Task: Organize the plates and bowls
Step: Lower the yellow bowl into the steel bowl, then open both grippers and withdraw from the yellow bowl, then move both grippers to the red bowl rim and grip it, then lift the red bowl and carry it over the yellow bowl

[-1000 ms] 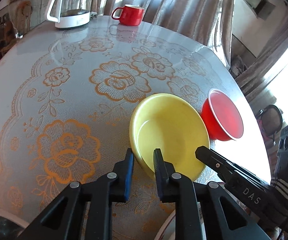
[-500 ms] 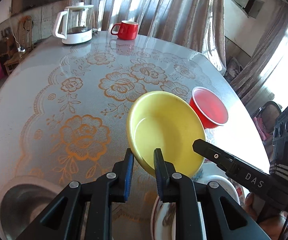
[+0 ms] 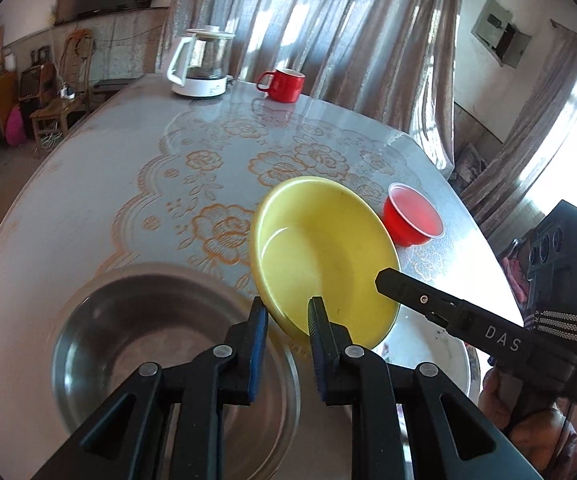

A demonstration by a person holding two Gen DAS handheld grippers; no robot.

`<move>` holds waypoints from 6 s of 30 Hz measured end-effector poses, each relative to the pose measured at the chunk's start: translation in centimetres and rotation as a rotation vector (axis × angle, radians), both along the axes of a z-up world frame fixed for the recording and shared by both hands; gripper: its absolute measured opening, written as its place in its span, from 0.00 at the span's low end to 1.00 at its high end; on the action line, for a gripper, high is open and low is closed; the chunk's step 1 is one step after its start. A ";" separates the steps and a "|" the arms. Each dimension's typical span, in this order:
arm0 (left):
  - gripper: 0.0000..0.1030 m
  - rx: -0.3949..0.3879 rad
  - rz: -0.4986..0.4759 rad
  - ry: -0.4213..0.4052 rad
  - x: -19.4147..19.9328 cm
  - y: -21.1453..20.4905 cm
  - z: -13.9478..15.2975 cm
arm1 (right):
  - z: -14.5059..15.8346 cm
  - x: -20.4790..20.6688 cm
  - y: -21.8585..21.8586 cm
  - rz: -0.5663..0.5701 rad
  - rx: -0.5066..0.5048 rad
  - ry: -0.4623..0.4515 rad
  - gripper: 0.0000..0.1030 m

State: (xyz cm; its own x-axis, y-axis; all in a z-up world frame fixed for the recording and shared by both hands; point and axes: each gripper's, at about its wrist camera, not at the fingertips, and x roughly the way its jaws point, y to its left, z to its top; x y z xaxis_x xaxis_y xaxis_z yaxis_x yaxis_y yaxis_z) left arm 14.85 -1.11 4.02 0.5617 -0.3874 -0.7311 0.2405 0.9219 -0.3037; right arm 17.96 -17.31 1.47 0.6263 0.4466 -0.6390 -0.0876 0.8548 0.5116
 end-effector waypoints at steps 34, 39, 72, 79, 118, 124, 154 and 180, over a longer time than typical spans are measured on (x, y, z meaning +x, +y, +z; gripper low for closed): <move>0.25 0.008 0.197 0.064 -4.9 10.1 -4.8 | -2.8 -2.3 12.1 0.236 -0.176 0.050 0.15; 0.25 0.037 0.189 0.052 -4.8 9.5 -4.9 | -2.7 -2.6 12.3 0.238 -0.188 0.042 0.15; 0.29 0.079 0.215 0.005 -6.7 9.8 -3.8 | -2.4 -3.4 11.1 0.224 -0.105 0.009 0.22; 0.33 0.095 0.222 -0.008 -7.0 9.7 -3.3 | -2.3 -3.5 9.6 0.190 -0.070 0.006 0.23; 0.33 0.170 -0.051 -0.069 -1.4 -4.8 -0.1 | -1.6 -3.5 -11.1 -0.296 0.037 -0.007 0.26; 0.33 0.164 -0.096 -0.049 1.6 -9.2 -0.2 | -1.3 -1.9 -14.4 -0.368 0.032 -0.011 0.26; 0.32 0.011 -0.183 0.141 15.3 -22.5 -5.0 | -4.4 7.7 -21.1 -0.432 0.026 0.079 0.09; 0.31 0.034 -0.124 0.000 6.2 -14.5 -0.1 | -0.8 3.3 -13.3 -0.268 0.039 0.002 0.08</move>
State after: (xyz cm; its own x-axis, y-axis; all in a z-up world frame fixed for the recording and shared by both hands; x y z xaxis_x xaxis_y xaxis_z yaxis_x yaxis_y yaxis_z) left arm 21.04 -15.63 3.94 0.5106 -0.4288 -0.7453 0.3534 0.8948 -0.2727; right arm 21.26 -30.63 0.71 0.7240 0.2895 -0.6262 0.1403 0.8269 0.5445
